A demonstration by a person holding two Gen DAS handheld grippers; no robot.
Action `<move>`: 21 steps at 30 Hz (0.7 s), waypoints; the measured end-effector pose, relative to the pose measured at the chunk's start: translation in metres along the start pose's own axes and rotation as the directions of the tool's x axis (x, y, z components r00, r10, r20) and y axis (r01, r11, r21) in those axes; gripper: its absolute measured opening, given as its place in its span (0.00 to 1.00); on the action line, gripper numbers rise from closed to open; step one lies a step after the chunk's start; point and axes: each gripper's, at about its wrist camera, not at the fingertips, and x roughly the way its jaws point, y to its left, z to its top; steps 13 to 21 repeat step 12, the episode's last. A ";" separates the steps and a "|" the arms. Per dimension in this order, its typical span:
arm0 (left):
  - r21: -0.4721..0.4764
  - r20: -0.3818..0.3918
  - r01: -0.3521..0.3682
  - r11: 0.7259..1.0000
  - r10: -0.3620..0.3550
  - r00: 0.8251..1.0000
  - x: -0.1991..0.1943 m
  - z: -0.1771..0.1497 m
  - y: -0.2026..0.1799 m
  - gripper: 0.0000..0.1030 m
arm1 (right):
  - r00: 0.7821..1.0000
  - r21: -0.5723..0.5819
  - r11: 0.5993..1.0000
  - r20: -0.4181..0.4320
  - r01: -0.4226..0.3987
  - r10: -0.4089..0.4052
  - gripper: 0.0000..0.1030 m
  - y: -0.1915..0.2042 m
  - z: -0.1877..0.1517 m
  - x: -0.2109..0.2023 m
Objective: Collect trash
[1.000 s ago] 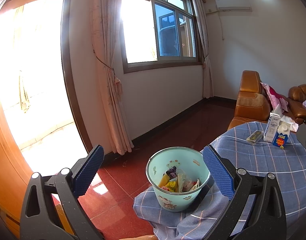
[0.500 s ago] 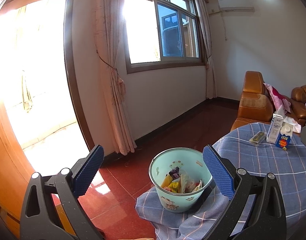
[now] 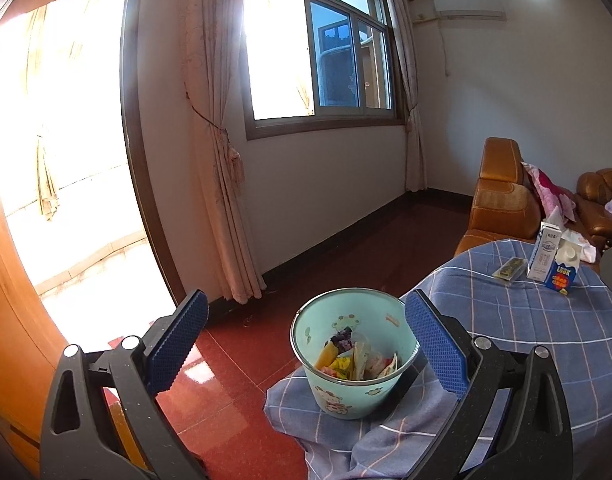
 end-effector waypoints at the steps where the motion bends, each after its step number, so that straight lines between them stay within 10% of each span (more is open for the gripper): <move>1: 0.004 -0.002 0.002 1.000 -0.002 1.000 0.001 0.000 0.000 0.94 | 1.000 0.000 1.000 -0.001 0.001 -0.001 0.93 0.000 0.000 0.000; 21: -0.025 -0.067 0.040 0.999 -0.041 0.997 0.025 -0.011 0.000 0.94 | 0.978 0.024 0.985 -0.121 0.172 -0.168 0.95 -0.050 -0.014 0.045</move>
